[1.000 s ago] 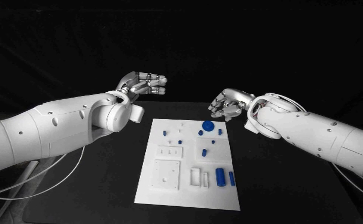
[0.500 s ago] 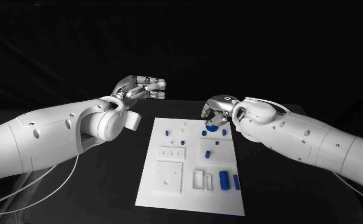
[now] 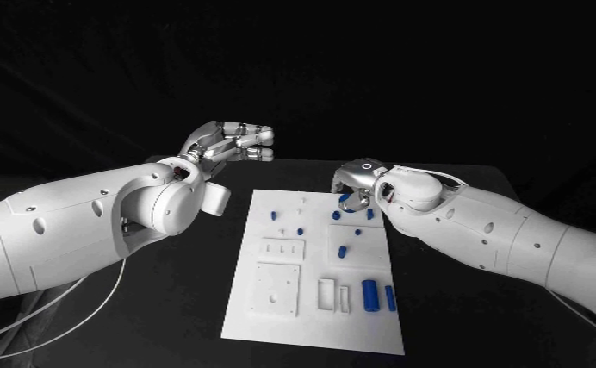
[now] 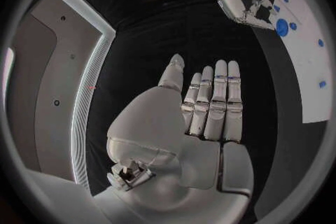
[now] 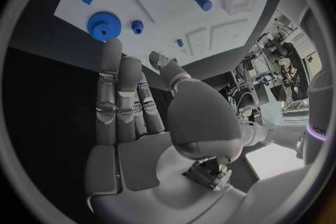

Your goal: Assemble the parts on the task board

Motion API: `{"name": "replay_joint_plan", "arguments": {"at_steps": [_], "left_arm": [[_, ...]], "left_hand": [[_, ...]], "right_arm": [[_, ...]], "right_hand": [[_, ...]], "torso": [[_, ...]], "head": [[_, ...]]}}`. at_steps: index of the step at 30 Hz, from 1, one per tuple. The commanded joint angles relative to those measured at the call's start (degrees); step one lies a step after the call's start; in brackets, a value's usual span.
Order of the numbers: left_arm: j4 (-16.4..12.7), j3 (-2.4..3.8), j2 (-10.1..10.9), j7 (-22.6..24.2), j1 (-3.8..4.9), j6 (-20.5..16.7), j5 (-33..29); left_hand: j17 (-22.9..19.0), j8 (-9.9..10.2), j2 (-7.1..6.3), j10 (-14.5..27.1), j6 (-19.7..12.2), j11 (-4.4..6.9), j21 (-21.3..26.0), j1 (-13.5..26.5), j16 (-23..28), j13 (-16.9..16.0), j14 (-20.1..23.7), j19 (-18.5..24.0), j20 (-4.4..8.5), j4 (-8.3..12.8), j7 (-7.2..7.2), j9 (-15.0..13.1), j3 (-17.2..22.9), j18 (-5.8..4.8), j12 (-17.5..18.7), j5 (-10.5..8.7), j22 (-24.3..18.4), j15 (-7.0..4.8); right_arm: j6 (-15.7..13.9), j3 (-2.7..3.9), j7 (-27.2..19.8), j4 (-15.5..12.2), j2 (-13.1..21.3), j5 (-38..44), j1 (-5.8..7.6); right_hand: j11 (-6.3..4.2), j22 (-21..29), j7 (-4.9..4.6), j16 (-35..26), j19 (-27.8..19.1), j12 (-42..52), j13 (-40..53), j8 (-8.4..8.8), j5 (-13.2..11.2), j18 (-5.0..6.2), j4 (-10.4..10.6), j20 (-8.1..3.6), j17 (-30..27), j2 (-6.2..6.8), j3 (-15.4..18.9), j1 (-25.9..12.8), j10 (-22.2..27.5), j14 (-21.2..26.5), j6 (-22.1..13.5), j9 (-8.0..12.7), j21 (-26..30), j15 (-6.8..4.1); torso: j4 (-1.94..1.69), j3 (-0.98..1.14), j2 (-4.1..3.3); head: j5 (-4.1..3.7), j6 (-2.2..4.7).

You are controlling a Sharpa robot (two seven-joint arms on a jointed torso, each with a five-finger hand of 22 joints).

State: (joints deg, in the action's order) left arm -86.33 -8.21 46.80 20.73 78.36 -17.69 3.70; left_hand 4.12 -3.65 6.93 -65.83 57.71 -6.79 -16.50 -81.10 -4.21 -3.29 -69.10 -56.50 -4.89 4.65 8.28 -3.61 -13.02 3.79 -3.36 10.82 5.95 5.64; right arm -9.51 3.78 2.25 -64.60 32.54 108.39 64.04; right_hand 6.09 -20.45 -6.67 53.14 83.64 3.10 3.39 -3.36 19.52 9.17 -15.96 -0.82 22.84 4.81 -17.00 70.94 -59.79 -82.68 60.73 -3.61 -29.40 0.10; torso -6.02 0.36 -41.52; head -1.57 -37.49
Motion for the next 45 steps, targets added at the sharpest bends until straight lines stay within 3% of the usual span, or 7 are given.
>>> {"name": "replay_joint_plan", "arguments": {"at_steps": [1, 10, 18, 30, 36, 45], "left_arm": [[-0.6, 0.11, 0.2, 0.1, 0.29, 0.9, 0.4], [-1.1, 0.18, 0.5, -0.1, 0.44, 1.0, 0.6], [-1.2, 0.23, 0.5, 0.2, 0.46, 0.9, 0.6], [-0.7, 0.27, 0.6, 0.3, 0.47, 0.8, 0.6], [-0.2, 0.28, 0.6, 0.3, 0.47, 0.9, 0.6], [0.0, 0.28, 0.6, 0.2, 0.47, 1.2, 0.6]], "left_hand": [[0.0, -0.1, -0.02, 0.1, -0.2, -0.06, -0.3, 0.4, -0.3, -0.1, 0.1, 0.5, -0.04, 0.4, 0.01, -0.1, 0.0, -0.66, -0.1, 0.25, 0.0, 0.21], [0.0, -0.1, -0.07, 0.2, -0.3, -0.09, -0.4, 0.6, -0.3, -0.1, 0.1, 0.5, -0.06, 0.6, 0.07, -0.1, 0.0, -0.64, -0.1, 0.23, -0.1, 0.22], [0.0, -0.1, -0.13, 0.3, -0.4, -0.12, -0.5, 0.8, -0.3, -0.1, 0.1, 0.5, -0.08, 0.7, 0.15, -0.1, 0.1, -0.61, -0.1, 0.23, -0.3, 0.23], [0.0, -0.1, -0.14, 0.2, -0.5, -0.11, -0.6, 0.9, -0.4, -0.1, 0.0, 0.5, -0.06, 0.9, 0.18, -0.1, 0.2, -0.60, -0.1, 0.26, -0.4, 0.20], [0.0, -0.1, -0.14, 0.2, -0.5, -0.11, -0.6, 0.9, -0.4, -0.1, 0.0, 0.5, -0.06, 0.9, 0.18, -0.1, 0.2, -0.60, -0.1, 0.26, -0.4, 0.20], [0.0, -0.1, -0.10, 0.2, -0.4, -0.10, -0.6, 1.0, -0.4, -0.1, 0.0, 0.5, -0.05, 0.9, 0.17, -0.1, 0.3, -0.60, -0.1, 0.24, -0.5, 0.19]], "right_arm": [[-0.3, -0.01, 1.5, 0.2, -0.3, 3.6, -0.37], [-0.5, 0.00, 1.2, 1.1, -0.8, 4.1, -1.07], [-1.1, 0.00, 1.2, 1.8, -1.4, 5.5, -1.60], [-1.6, 0.01, 1.4, 1.9, -1.4, 6.0, -1.88], [-1.5, 0.01, 1.5, 2.1, -1.4, 6.2, -1.94], [-1.5, 0.01, 1.4, 3.2, -1.6, 6.1, -2.09]], "right_hand": [[-0.05, 0.2, 0.02, 0.2, 0.9, 0.2, -0.1, -0.16, -0.3, 0.18, 0.0, -0.01, -0.1, 0.06, 0.4, 0.7, 0.5, 0.0, -0.5, 0.0, 0.5, 0.27], [-0.14, 0.3, 0.08, 0.3, 1.2, 0.2, -0.1, -0.16, -0.5, 0.26, 0.0, -0.01, -0.2, -0.10, 0.6, 0.8, 0.3, 0.0, -0.4, 0.0, 1.2, 0.23], [-0.35, -0.2, 0.16, 0.7, 1.5, 0.2, -0.1, -0.16, -0.7, 0.21, -0.2, -0.16, 0.0, 0.05, -0.9, 0.5, -0.4, 0.0, -0.1, 0.0, 1.4, 0.10], [-0.32, -1.4, 0.01, 0.8, 1.1, 0.2, -0.1, -0.16, -1.0, 0.25, -0.2, -0.20, 0.0, 0.58, -4.2, 0.1, -1.3, 0.1, 0.6, 0.0, 1.3, 0.08], [-0.32, -2.1, -0.02, 0.9, 1.0, 0.2, -0.1, -0.16, -1.6, 0.22, -0.2, -0.30, 0.1, 0.72, -6.4, -0.3, -2.2, 0.2, 1.0, 0.0, 1.1, 0.03], [-0.33, -2.8, 0.14, 1.2, 0.9, 0.2, -0.1, -0.17, -1.9, 0.34, -0.1, -0.36, 0.3, 0.95, -7.8, -0.5, -2.6, 0.3, 0.8, 0.0, 0.9, -0.04]], "torso": [[-0.39, 0.19, -0.89], [-1.00, 0.28, -2.02], [-1.24, 0.34, -2.91], [-1.01, 0.38, -3.60], [-1.32, 0.41, -4.03], [-1.27, 0.59, -4.64]], "head": [[-0.13, 0.02], [-0.33, 0.27], [-0.60, 0.70], [-0.65, 1.60], [-0.89, 1.99], [-0.83, 2.32]]}}
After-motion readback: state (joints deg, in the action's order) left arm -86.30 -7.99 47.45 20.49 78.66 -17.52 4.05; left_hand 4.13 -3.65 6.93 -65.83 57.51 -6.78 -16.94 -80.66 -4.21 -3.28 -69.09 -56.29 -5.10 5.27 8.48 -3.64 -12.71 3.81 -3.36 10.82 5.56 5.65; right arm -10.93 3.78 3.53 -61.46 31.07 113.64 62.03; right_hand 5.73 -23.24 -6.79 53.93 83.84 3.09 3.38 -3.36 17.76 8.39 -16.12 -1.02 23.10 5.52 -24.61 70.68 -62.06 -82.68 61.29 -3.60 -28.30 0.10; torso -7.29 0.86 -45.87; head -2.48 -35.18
